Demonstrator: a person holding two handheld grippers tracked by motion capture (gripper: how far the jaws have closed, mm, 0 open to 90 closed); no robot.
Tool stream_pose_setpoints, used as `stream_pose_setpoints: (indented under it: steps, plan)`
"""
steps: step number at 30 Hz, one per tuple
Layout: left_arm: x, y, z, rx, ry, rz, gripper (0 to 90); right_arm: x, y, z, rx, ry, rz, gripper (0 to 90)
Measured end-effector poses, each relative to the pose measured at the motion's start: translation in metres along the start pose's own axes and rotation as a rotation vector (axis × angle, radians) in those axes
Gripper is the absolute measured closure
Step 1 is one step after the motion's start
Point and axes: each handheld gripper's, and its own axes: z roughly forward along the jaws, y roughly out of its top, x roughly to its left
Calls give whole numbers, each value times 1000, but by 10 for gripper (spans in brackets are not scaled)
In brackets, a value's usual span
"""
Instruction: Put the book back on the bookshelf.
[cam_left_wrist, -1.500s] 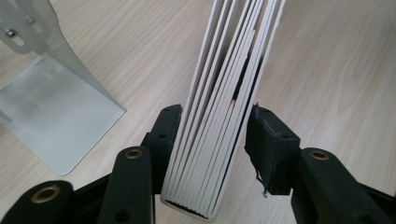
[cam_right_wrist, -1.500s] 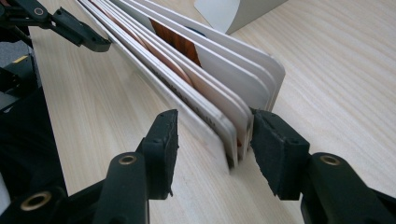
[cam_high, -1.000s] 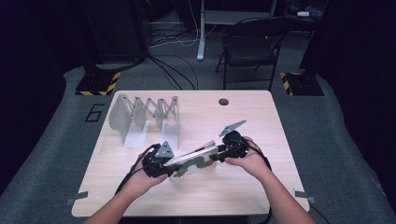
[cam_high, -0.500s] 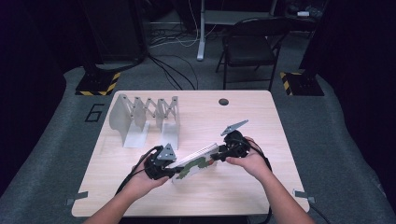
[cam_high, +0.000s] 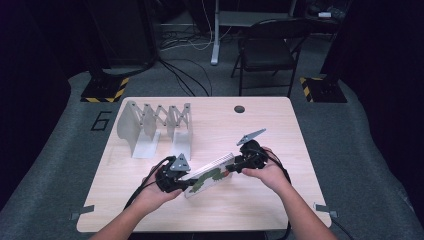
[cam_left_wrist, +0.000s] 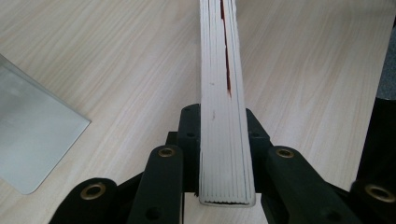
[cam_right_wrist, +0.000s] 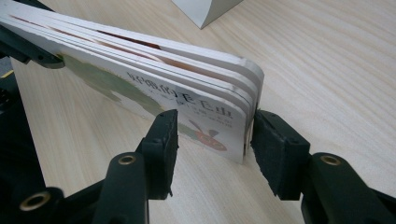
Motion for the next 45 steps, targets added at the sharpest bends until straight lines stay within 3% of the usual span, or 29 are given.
stream_pose_setpoints:
  steps: [13,19,27,29,34,38,45]
  plan:
    - [-2,6,-7,5,16,-4,752,-3,-2,3,-22,0,48,508]
    - [-2,9,-10,8,21,-8,753,-1,-2,4,-25,6,29,508]
    - [4,9,-20,0,17,-28,753,-2,-6,5,-29,17,43,508]
    - [5,8,-23,-16,39,-34,753,-1,-7,6,-27,18,55,507]
    - [8,6,-29,-23,47,-52,753,0,-6,5,-30,23,63,507]
    - [11,3,-35,-23,61,-57,753,2,-6,7,-21,23,31,505]
    - [14,0,-47,-36,77,-85,753,7,-4,10,-24,14,23,502]
